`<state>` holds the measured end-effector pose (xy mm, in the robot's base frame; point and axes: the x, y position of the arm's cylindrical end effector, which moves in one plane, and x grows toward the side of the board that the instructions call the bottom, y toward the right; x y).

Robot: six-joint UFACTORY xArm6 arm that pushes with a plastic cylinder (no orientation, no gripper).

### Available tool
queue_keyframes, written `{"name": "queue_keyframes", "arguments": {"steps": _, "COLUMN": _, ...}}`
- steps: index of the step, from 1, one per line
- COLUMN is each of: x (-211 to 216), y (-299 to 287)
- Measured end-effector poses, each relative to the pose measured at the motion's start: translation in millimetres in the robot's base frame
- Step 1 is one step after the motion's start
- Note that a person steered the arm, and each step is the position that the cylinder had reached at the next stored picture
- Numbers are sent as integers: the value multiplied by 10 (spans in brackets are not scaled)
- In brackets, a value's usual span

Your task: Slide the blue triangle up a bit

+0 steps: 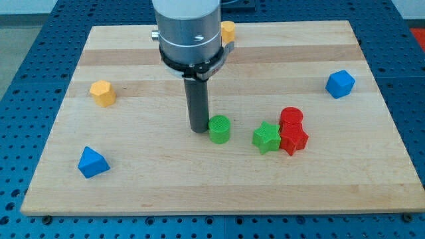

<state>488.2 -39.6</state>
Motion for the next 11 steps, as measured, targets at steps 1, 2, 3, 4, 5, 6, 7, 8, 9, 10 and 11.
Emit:
{"name": "queue_keyframes", "arguments": {"steps": 1, "x": 150, "y": 12}}
{"name": "queue_keyframes", "arguments": {"steps": 2, "x": 226, "y": 17}}
{"name": "queue_keyframes", "arguments": {"steps": 3, "x": 478, "y": 17}}
{"name": "queue_keyframes", "arguments": {"steps": 4, "x": 462, "y": 44}}
{"name": "queue_keyframes", "arguments": {"steps": 5, "x": 324, "y": 44}}
{"name": "queue_keyframes", "arguments": {"steps": 6, "x": 208, "y": 134}}
{"name": "queue_keyframes", "arguments": {"steps": 7, "x": 132, "y": 364}}
{"name": "queue_keyframes", "arguments": {"steps": 8, "x": 129, "y": 579}}
{"name": "queue_keyframes", "arguments": {"steps": 9, "x": 129, "y": 798}}
{"name": "queue_keyframes", "arguments": {"steps": 10, "x": 126, "y": 876}}
{"name": "queue_keyframes", "arguments": {"steps": 11, "x": 126, "y": 848}}
